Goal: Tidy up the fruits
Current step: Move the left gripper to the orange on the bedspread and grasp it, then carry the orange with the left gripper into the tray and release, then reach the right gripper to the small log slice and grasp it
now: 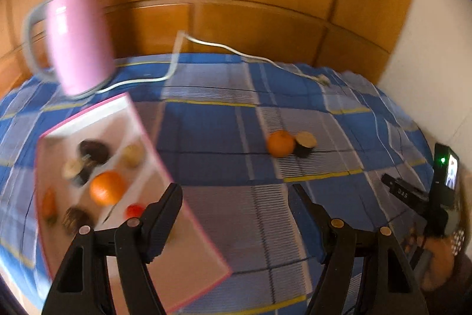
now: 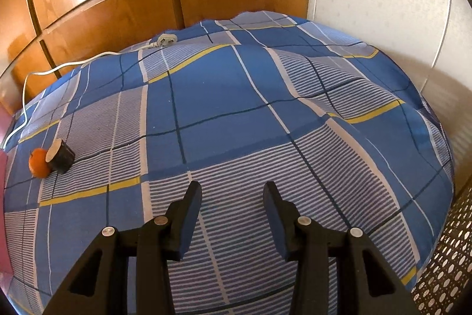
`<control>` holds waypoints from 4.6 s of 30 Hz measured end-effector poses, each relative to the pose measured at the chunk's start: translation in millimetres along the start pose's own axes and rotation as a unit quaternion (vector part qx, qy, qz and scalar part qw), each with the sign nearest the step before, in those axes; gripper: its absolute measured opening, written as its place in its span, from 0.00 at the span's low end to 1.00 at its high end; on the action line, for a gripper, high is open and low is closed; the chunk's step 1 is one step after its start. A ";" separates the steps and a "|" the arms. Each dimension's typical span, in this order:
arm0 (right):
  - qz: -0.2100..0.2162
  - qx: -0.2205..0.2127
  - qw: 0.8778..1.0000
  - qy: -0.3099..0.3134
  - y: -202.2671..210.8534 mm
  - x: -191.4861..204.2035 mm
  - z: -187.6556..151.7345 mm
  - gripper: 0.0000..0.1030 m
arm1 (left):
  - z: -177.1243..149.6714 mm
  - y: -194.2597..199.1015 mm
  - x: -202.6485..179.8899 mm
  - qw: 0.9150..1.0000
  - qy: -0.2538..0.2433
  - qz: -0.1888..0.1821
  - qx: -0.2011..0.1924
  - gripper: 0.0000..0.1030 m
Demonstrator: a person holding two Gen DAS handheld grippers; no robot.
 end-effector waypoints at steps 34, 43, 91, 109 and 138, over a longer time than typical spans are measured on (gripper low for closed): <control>0.008 0.002 1.000 -0.001 -3.7 -6.8 5.4 0.43 | 33.9 -114.9 -80.9 0.988 -0.113 -0.066 0.083 0.39; 0.005 0.003 1.000 0.004 -3.9 -5.2 4.6 0.43 | 14.0 -67.6 -49.6 0.996 -0.010 -0.055 0.064 0.39; -0.010 0.017 1.000 0.022 -2.3 -2.0 2.4 0.43 | -40.0 -16.9 171.5 0.952 0.279 0.122 0.024 0.47; -0.009 0.016 1.000 0.021 -0.8 -0.6 0.0 0.43 | -42.0 13.5 123.8 0.969 0.217 0.116 -0.001 0.57; 0.007 0.027 0.999 0.037 2.2 19.0 -7.1 0.43 | -61.2 32.4 103.9 0.975 0.194 0.106 -0.007 0.62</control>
Point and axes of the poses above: each gripper's, at about its wrist camera, not at the fingertips, and y roughly against the way its jaws point, x to its left, z to its top, the point moved 4 cm from there along -y, roughly the way its jaws point, and after that the axes turned 10 degrees about z, right-handed, at the moved point
